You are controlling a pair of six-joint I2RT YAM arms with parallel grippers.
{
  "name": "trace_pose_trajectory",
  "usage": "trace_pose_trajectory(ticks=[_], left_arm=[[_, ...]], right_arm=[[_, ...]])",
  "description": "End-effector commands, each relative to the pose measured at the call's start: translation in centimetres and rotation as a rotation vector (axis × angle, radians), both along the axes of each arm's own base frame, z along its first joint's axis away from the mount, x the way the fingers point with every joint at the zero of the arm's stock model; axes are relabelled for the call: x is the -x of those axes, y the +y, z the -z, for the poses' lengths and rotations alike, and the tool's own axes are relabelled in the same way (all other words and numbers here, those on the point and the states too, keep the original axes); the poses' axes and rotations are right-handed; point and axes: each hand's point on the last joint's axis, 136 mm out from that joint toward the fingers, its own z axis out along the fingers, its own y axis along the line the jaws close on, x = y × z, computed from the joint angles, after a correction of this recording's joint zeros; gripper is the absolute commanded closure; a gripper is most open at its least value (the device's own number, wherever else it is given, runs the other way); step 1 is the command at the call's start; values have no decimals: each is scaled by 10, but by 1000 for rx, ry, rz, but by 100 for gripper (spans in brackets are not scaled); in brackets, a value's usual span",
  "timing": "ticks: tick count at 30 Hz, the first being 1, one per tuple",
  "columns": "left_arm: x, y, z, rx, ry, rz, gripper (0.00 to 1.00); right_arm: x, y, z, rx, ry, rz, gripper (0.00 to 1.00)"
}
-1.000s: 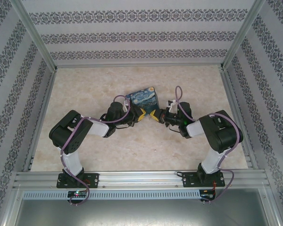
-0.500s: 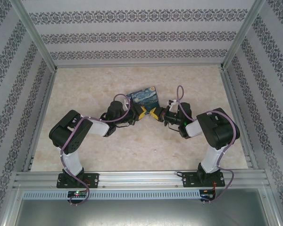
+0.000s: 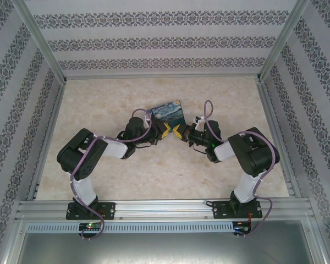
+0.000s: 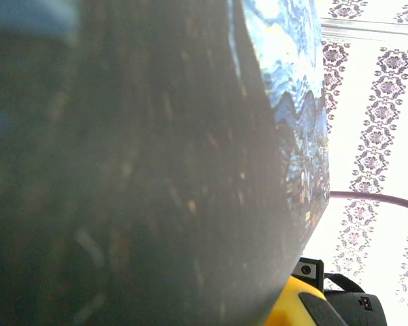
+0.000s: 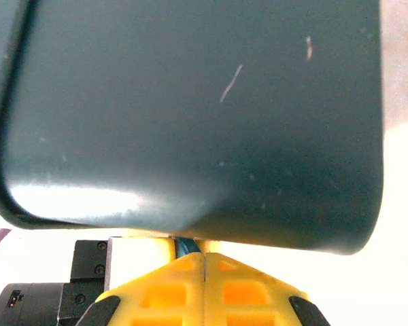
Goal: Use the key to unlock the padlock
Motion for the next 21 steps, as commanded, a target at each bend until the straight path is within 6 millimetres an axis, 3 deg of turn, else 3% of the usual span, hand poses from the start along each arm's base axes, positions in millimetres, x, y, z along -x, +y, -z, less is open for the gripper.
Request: trace_pose_trajectory(ticks=[1, 7, 13, 21], left_arm=[[24, -40, -29, 37, -96, 178, 100], [27, -43, -14, -6, -84, 192, 100], [26, -33, 14, -67, -35, 145, 100], [18, -16, 42, -92, -8, 67, 100]], right_arm=[[22, 48, -50, -91, -139, -191, 100], [24, 69, -58, -112, -144, -241, 100], [18, 58, -50, -103, -123, -215, 100], [17, 30, -42, -73, -115, -163, 72]])
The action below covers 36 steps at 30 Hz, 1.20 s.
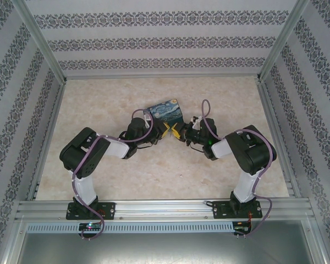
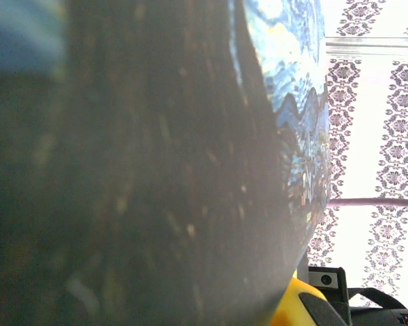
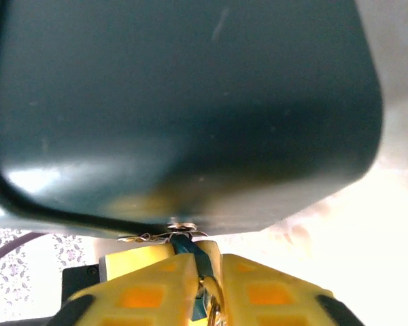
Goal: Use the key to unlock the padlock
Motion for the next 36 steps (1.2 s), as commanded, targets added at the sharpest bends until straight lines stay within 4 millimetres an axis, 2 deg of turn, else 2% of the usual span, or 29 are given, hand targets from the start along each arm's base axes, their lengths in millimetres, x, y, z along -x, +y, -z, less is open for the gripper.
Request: trace_pose_trajectory(ticks=[1, 4, 12, 18, 24, 27, 32, 36], left_arm=[[28, -19, 29, -20, 52, 109, 100], [26, -16, 33, -22, 56, 110, 100], [28, -10, 36, -72, 53, 139, 100], [34, -6, 41, -120, 66, 167, 100], [37, -4, 33, -161, 54, 199, 100], [38, -4, 29, -182, 51, 217, 100], [40, -4, 25, -192, 47, 233, 100], [40, -6, 21, -193, 47, 247, 100]], right_arm=[[26, 21, -57, -97, -200, -177, 68], [34, 12, -51, -70, -194, -180, 60], [56, -13, -19, 45, -146, -181, 42], [57, -19, -9, 115, -149, -191, 40], [55, -23, -3, 220, -168, -193, 41], [56, -29, -1, 330, -192, -195, 42], [64, -39, -4, 719, -290, -279, 41], [67, -42, -7, 913, -375, -336, 41]])
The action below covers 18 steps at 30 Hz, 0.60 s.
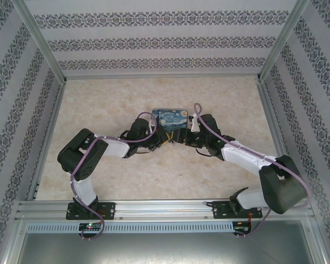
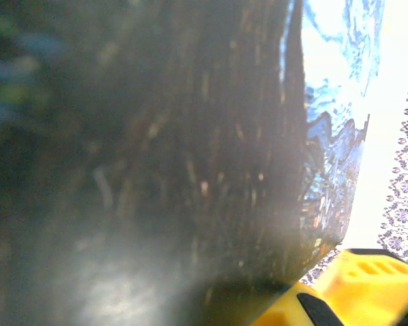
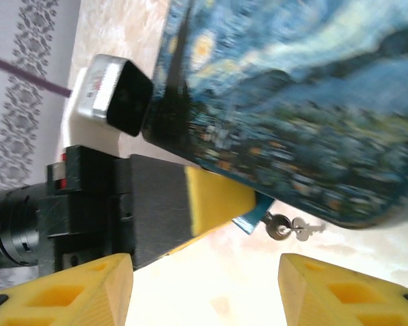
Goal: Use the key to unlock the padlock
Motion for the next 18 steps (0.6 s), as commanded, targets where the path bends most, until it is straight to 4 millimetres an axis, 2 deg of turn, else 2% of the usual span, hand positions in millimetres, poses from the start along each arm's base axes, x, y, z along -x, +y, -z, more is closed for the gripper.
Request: trace_pose_trajectory(ticks=[1, 8, 18], left_arm=[[4, -1, -10, 5, 21, 38, 100], [6, -3, -15, 2, 24, 60, 100], [9, -4, -22, 6, 20, 75, 100]], right_arm=[[11, -28, 29, 326, -53, -46, 41], [21, -22, 45, 533, -157, -148, 45], [25, -3, 67, 638, -242, -218, 58]])
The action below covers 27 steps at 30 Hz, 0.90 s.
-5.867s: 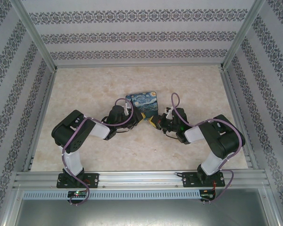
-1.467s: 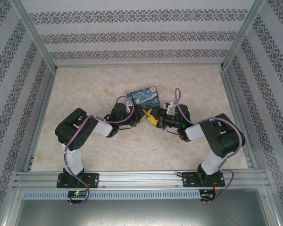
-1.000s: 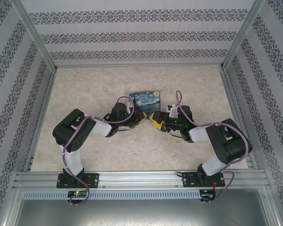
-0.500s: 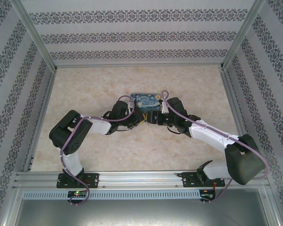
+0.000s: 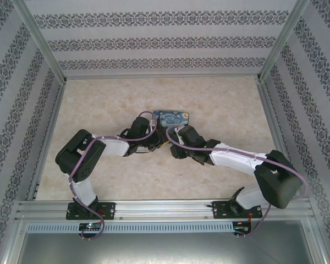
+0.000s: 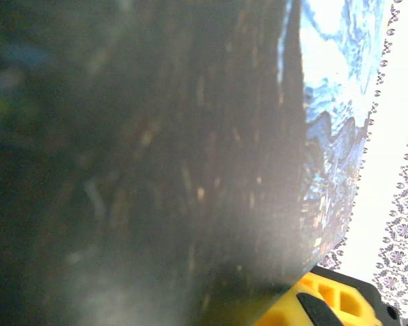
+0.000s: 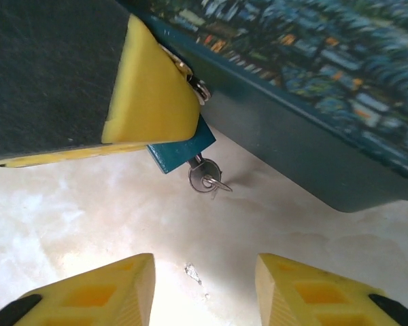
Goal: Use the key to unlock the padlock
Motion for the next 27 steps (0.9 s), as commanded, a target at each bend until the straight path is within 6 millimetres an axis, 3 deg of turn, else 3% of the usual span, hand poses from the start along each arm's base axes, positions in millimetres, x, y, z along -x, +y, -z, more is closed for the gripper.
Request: trace_pose_trajectory(ticks=[1, 17, 23, 27], left_arm=[[0, -3, -19, 28, -10, 29, 100], [3, -3, -20, 29, -4, 39, 100], [3, -3, -18, 28, 0, 39, 100], [3, -4, -17, 28, 2, 42, 100]], right_arm=[[-5, -1, 9, 80, -52, -15, 58], [-28, 17, 11, 100, -75, -5, 64], [-35, 22, 8, 91, -81, -1, 75], [-38, 24, 5, 65, -71, 0, 90]])
